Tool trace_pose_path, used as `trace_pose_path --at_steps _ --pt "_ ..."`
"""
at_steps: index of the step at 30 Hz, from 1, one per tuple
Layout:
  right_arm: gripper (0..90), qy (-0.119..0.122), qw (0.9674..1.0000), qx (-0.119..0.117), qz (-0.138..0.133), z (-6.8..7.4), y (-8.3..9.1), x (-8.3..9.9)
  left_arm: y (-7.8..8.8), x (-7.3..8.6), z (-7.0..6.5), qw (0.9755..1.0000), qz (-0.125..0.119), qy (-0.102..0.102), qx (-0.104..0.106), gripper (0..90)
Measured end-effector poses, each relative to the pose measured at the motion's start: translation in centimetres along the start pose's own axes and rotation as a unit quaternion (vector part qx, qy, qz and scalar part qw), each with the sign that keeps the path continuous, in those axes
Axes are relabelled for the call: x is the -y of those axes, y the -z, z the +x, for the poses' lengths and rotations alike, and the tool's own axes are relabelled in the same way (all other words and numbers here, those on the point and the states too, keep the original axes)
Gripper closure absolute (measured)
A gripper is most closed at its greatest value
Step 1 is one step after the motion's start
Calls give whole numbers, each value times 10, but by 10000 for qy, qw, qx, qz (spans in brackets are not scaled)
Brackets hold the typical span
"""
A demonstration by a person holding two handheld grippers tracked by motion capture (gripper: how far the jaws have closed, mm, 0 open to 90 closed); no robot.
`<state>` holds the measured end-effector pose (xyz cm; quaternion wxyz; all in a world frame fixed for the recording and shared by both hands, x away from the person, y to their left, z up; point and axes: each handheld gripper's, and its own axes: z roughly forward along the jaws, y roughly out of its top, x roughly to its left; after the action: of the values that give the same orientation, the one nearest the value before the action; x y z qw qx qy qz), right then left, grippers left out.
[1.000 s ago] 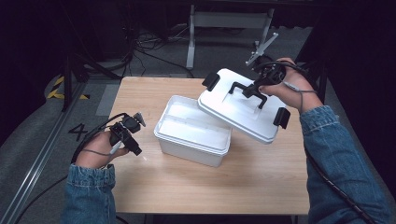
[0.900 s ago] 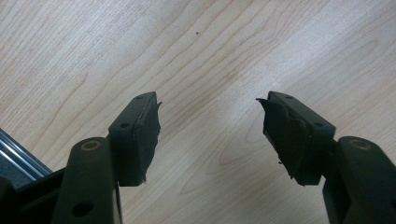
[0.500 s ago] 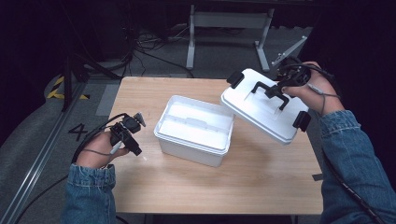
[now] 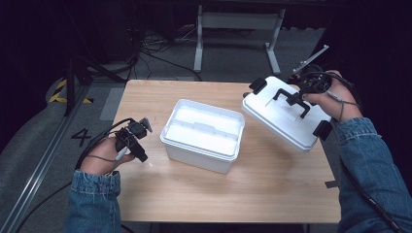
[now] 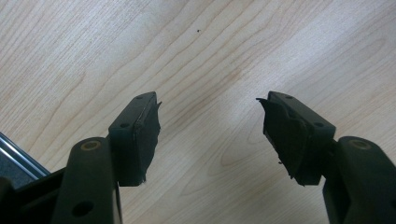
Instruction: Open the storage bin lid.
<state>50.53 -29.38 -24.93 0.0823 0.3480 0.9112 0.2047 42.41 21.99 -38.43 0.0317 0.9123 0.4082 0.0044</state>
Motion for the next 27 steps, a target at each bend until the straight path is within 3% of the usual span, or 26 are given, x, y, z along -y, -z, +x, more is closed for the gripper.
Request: trace_pose_path --at_steps 17,27 --pt "843 -388 9988 -66 306 -19 -43 31 0 0 1 10000 41 -6 -19 366" --pt "843 -558 9979 -128 304 -25 -69 43 -2 1 2 10000 35 -14 -20 366"
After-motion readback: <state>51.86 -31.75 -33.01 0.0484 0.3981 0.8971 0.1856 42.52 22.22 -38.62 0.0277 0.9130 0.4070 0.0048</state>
